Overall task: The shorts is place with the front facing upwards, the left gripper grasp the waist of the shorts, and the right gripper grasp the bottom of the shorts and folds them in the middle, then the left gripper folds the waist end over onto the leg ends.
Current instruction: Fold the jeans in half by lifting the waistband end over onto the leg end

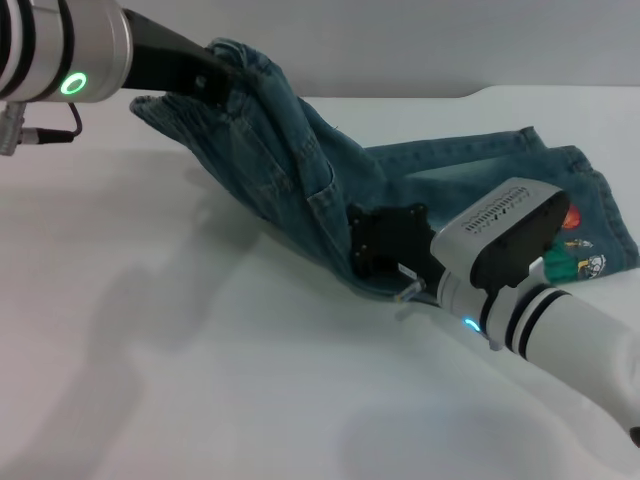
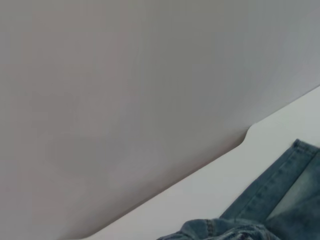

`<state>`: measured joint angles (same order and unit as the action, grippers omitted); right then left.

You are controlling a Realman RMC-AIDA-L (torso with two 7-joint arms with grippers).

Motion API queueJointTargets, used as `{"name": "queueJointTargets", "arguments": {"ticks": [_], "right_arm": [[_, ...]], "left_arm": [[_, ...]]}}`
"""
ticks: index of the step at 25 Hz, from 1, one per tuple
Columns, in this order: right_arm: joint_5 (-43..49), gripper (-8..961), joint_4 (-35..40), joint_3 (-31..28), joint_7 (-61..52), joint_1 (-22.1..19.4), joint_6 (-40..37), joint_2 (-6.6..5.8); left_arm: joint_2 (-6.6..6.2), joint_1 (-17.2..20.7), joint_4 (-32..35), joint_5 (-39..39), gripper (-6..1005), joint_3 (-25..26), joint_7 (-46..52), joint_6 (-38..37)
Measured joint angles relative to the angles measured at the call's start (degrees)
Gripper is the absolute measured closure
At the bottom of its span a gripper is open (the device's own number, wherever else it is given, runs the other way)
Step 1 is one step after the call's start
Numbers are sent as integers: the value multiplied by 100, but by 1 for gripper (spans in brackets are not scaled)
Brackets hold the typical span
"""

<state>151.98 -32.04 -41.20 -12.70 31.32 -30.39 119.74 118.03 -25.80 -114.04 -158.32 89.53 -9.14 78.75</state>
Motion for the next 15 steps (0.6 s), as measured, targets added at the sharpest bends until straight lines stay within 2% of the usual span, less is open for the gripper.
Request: {"name": "queueJointTargets", "arguments": {"ticks": [15], "right_arm": [[4,955,3,348,-414,447,12,15]], "left_arm": [[1,-71,-65,343,955,-69,-8,-163]]}}
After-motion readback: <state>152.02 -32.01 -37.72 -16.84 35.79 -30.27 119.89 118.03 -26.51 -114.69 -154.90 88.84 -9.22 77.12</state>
